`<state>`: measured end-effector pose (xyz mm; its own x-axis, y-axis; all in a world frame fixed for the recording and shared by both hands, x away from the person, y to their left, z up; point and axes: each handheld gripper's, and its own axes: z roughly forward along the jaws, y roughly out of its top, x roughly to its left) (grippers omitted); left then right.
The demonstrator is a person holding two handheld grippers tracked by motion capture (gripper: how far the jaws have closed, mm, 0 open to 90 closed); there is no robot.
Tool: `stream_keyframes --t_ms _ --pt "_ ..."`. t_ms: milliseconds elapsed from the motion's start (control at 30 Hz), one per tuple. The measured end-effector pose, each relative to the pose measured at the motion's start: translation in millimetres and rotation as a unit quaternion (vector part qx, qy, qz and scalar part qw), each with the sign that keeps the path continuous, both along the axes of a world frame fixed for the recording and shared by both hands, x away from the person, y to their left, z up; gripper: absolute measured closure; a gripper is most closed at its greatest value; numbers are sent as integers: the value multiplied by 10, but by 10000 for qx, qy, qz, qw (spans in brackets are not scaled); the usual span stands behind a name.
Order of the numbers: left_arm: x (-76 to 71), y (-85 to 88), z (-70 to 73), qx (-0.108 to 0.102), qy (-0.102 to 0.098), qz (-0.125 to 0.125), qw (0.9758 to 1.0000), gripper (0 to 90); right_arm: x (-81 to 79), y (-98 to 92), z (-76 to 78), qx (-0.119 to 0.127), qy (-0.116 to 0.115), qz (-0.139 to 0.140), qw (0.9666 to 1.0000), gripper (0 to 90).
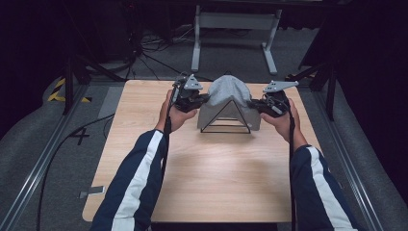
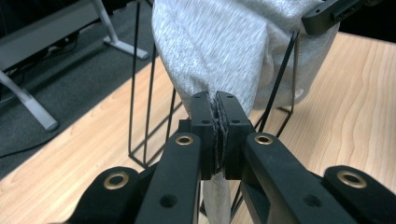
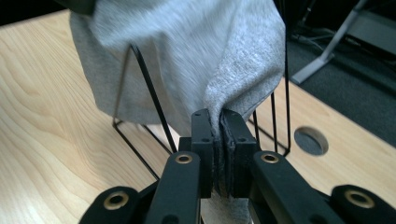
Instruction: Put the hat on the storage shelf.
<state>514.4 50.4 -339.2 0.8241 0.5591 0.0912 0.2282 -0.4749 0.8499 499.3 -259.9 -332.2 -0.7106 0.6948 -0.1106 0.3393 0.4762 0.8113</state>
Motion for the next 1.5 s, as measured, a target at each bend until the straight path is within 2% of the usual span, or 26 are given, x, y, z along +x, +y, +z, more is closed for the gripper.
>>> stream_keyframes --t_ms 100,133,300,367,433,667,700,767,800,900,1000,1133,1200,1367,1500 --pt "8 -17 -108 134 19 49 9999 871 22 -4 -133 -64 101 -39 9999 849" --pt "17 -24 -173 168 100 53 9998 871 32 -7 -203 -65 184 -68 9998 849" --pt "24 -43 -290 201 186 66 9996 871 63 -25 -359 -86 343 -125 9993 849" --pt "20 -60 -341 295 205 60 9993 871 79 -28 -435 -115 423 -180 9989 849" --pt "22 -81 -391 443 227 69 9987 871 80 -25 -450 -125 447 -208 9987 849" --pt "11 -123 -541 454 330 154 9983 870 81 -70 -542 -16 514 -356 9980 847" --pt "11 -125 -568 593 317 145 9976 869 84 -82 -568 -15 530 -391 9978 846" --pt "16 -121 -588 587 313 142 9977 868 81 -81 -574 0 543 -404 9977 846" --pt "23 -110 -606 520 348 155 9979 868 79 -81 -581 -10 532 -405 9978 846" --pt "18 -87 -615 449 383 164 9981 867 67 -76 -599 1 510 -442 9977 840" --pt "-4 -58 -588 456 266 189 9984 852 42 -92 -586 -33 438 -478 9979 832" --pt "-34 46 -532 382 245 272 9986 841 13 -118 -549 -27 362 -503 9981 831" --pt "-58 90 -495 459 183 303 9983 842 -10 -128 -527 -58 319 -504 9982 827" --pt "-126 172 -420 495 124 341 9981 844 -65 -121 -482 -199 190 -580 9979 819" --pt "-201 236 -360 699 60 281 9971 843 -97 -106 -428 -298 128 -567 9979 810"
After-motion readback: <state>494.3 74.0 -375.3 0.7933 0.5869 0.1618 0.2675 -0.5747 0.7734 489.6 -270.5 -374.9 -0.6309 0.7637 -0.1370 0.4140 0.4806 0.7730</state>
